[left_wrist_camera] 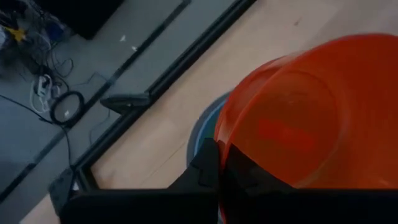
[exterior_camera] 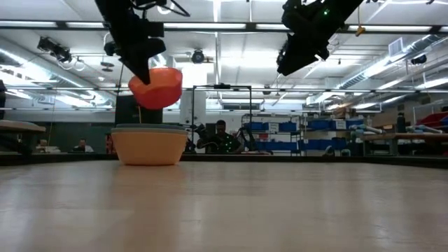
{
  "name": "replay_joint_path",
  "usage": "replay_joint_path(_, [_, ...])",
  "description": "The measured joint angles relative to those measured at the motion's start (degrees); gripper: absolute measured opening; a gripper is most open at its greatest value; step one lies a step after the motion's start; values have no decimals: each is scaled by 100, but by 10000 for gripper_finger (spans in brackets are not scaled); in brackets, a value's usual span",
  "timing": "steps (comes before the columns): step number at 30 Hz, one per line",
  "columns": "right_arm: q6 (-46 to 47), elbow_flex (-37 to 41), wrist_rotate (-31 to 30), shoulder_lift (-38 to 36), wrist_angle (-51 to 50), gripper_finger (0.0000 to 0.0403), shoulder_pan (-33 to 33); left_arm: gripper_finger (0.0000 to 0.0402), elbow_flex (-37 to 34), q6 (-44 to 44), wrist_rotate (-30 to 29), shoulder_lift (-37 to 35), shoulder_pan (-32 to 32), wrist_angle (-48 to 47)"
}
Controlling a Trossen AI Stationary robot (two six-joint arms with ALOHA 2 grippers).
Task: Nest bowls inside each other
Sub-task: Stack the orange bowl on top of the green bowl
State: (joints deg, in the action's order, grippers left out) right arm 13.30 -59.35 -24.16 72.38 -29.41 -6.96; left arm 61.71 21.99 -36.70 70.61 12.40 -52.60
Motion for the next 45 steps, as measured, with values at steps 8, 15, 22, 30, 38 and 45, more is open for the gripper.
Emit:
replay_joint_path(8, [0,0,7,0,6,129,0,1,-9,-387,871,6,823,4])
replay_joint_path(15, [0,0,7,0,19,129,0,1,-12,-535,1937,121,1388,85])
replay_joint_path(22, [2,0,9,0,29,129,0,1,-529,-678,2629,425,1871,383])
replay_joint_path(30, [1,0,12,0,41,129,-45,41,-1049,-543,2618,597,2142,1128])
replay_joint_path(38, [0,0,20,2,8,129,-118,81,-899,-373,3027,595,2140,1101])
replay_joint_path(45, [0,0,33,2,4,129,-118,87,-515,-356,3039,595,2136,759])
